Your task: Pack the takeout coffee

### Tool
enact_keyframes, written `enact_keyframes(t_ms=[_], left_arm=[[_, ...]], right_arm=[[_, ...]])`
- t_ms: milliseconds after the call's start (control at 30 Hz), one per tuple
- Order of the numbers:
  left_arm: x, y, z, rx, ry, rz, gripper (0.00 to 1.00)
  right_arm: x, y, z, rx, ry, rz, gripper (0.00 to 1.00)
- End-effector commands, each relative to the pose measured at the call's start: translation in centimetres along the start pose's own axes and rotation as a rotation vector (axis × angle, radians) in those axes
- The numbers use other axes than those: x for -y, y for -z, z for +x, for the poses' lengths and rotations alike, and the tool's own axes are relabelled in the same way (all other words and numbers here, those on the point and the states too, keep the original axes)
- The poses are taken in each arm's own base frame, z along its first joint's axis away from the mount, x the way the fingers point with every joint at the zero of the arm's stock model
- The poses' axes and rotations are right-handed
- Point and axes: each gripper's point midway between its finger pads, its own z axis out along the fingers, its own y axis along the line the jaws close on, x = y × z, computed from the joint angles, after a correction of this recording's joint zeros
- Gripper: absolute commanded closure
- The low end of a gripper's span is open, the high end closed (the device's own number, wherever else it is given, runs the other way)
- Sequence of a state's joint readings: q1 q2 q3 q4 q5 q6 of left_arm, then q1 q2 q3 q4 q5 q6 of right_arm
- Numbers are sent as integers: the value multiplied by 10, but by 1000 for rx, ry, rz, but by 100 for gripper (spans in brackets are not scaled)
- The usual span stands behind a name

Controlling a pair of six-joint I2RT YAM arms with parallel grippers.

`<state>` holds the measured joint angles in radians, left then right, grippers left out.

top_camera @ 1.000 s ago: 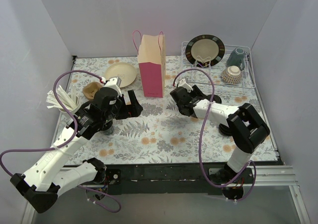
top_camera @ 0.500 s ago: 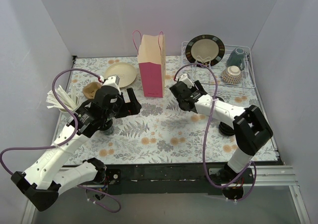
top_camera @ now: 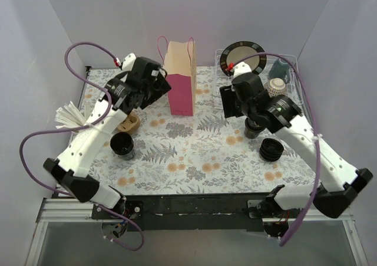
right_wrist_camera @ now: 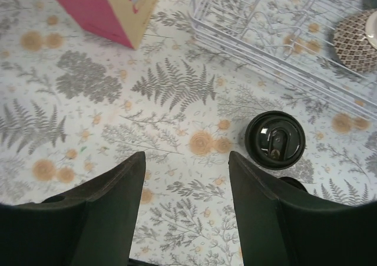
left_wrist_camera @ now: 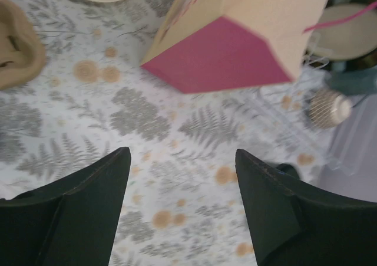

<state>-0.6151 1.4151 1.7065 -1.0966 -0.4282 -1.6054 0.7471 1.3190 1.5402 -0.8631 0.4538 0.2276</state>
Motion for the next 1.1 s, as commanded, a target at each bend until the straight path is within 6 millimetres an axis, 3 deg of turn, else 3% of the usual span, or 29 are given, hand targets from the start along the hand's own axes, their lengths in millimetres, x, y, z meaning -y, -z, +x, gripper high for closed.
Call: enact_keyframes(t_ms=[0, 33, 67, 100, 200, 400, 567, 733, 833, 1067], left_arm=[[40, -24, -29, 11, 311, -27, 31], [49, -28, -30, 0, 339, -22, 34], [68, -19, -45, 9, 424, 26, 37], [71, -37, -35, -23, 431, -11, 39], [88, -43, -33, -60, 539, 8, 40], [81, -68, -15, -72, 709, -39, 40], [70, -82, -4, -61, 736, -76, 39], [93, -87, -18, -24, 742, 63, 37], [106, -77, -29, -21, 759, 115, 38], [99, -74, -41, 43, 804, 104, 38]], right_arm=[[-16, 41, 20, -25, -47, -185, 35], [-17, 43, 27, -25, -39, -204, 35], [-22, 48, 29, -19, -32, -251, 35], [-21, 58, 27, 6, -33, -271, 35], [-22, 72, 28, 20, -11, -321, 35], [-17, 88, 17, 58, 56, -339, 36], [-18, 97, 20, 68, 82, -355, 36], [-15, 99, 30, 56, 98, -346, 37], [-9, 99, 34, 56, 102, -324, 37], [-7, 97, 36, 49, 109, -307, 37]])
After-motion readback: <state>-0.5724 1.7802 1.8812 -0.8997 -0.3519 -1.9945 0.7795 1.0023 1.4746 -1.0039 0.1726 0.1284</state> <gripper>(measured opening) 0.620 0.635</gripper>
